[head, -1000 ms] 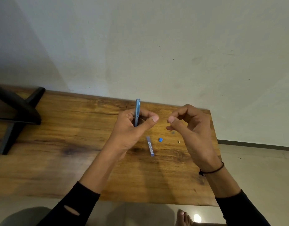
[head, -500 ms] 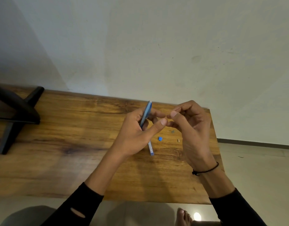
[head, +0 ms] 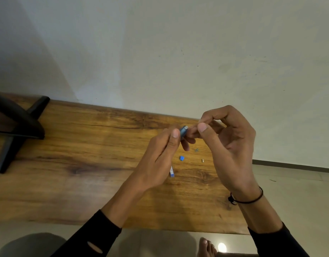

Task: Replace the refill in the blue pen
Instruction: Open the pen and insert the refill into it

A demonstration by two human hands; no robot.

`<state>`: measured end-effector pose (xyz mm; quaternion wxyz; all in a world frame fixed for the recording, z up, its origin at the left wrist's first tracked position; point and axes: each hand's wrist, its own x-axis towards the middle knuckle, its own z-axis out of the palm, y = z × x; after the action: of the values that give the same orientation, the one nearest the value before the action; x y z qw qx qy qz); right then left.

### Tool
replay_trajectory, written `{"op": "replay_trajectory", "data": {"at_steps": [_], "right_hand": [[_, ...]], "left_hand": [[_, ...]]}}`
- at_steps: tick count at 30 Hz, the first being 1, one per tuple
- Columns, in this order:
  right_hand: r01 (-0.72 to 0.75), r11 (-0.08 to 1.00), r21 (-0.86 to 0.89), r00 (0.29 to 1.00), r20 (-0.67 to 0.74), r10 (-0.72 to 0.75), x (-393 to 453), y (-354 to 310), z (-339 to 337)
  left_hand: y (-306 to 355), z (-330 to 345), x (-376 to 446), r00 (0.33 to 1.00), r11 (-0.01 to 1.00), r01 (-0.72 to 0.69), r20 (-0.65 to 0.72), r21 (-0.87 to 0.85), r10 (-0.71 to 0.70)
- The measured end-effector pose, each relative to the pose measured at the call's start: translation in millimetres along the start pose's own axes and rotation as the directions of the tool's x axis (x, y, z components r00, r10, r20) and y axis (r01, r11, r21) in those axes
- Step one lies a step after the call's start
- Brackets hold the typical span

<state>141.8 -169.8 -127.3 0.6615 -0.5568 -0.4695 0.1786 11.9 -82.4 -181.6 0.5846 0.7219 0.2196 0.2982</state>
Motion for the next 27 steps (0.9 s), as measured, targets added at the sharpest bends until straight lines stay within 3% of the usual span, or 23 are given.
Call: {"op": "replay_trajectory", "data": {"at_steps": [11,27], "right_hand": [[0.02,0.971,-0.237,0.998,0.061,-0.006,8,-13,-5],[-0.044,0.939,-0.342,0.995,0.068,0.071,6,-14,-4]], "left_hand": [[4,22,-8,0.988,0.969,0.152,0.05,-0.193,-0.145],[2,21,-8,0.986,0.944,0.164,0.051,-0.284,-0.157]]}}
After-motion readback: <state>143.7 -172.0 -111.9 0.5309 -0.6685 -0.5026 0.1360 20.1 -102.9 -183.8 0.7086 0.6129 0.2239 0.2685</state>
